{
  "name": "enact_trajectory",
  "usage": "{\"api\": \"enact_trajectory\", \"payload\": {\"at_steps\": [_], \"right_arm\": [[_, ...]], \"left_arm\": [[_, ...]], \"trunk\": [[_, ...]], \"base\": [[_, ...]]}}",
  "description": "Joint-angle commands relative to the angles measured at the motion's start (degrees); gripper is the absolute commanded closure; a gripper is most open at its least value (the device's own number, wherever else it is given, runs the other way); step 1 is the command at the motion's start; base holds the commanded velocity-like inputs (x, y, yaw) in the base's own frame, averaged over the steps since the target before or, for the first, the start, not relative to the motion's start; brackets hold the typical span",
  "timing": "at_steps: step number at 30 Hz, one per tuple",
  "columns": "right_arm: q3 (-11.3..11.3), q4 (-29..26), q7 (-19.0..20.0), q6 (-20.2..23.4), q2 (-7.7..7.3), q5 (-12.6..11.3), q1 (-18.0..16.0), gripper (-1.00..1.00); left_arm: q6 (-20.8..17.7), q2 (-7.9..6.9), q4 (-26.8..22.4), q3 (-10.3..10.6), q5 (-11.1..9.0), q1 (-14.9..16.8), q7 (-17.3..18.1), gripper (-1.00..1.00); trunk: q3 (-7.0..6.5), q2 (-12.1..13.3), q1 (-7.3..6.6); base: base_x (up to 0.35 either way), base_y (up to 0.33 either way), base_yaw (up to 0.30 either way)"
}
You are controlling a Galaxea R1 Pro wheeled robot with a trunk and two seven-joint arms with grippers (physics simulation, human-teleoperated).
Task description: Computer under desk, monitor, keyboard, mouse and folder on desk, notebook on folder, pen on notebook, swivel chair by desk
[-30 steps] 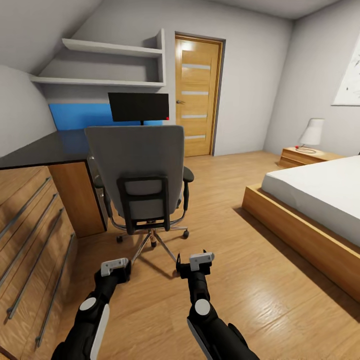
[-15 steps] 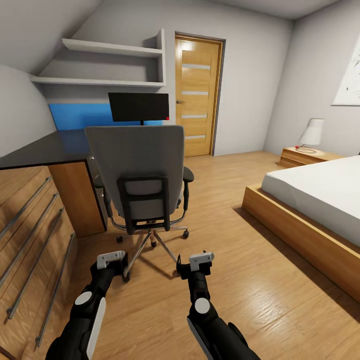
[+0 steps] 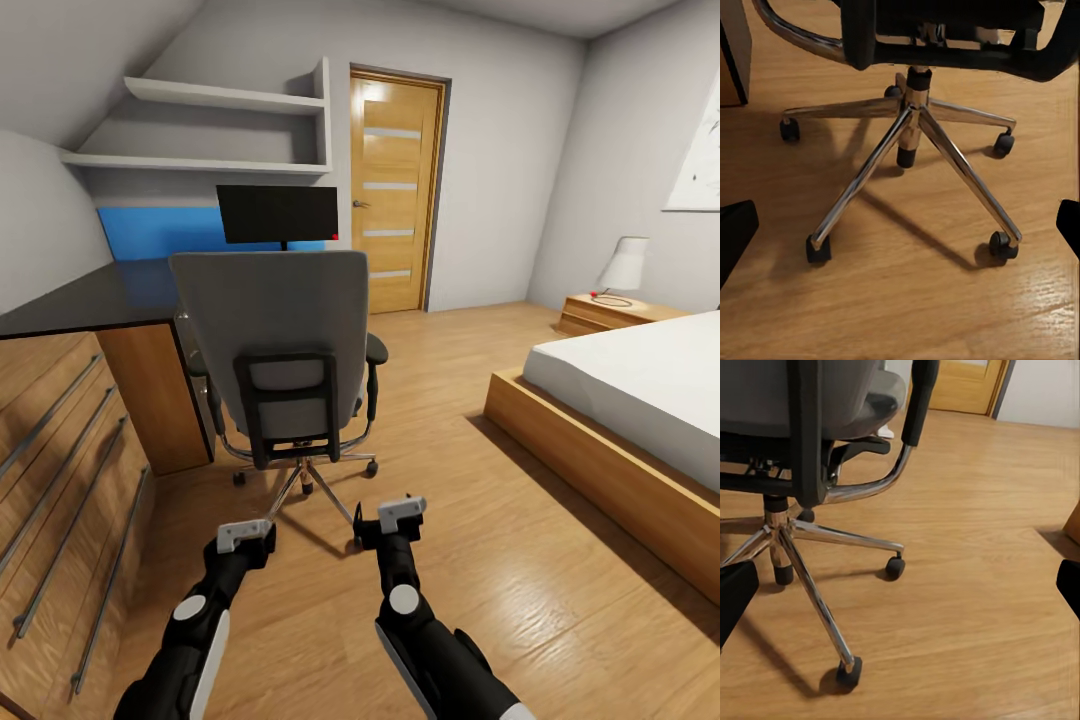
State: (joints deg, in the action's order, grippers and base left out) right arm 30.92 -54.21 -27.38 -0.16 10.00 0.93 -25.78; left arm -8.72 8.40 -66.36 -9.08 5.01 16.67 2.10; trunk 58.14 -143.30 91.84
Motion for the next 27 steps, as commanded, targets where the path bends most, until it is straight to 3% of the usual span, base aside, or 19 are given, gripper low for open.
{"api": "enact_trajectory", "payload": {"at_steps": [1,13,20,27], "right_arm": [[0.1,0.4,-0.3,-0.7,0.0,0.1,-0.1,-1.0],[0.7,3.2,-0.2,-8.9,0.0,0.2,-0.1,-1.0],[1.9,4.9,0.0,-9.7,0.0,0.2,-0.1,-1.0],[2.2,6.1,4.1,-9.8,0.0,0.2,-0.1,-1.0]], "left_arm": [[-0.2,0.08,0.3,0.0,0.5,0.0,0.2,-1.0],[3.9,0.03,2.4,0.3,0.5,0.0,0.0,-1.0],[4.4,0.02,2.6,0.3,0.4,0.0,0.0,-1.0],[5.3,-0.04,2.7,0.2,0.3,0.0,-0.1,-1.0]], "trunk": [[0.05,0.0,-0.01],[0.05,0.0,-0.01],[0.05,0.0,-0.01],[0.05,0.0,-0.01]], "base": [[0.0,0.0,0.0],[0.096,0.0,0.0],[0.274,0.0,0.0],[0.069,0.0,0.0]]}}
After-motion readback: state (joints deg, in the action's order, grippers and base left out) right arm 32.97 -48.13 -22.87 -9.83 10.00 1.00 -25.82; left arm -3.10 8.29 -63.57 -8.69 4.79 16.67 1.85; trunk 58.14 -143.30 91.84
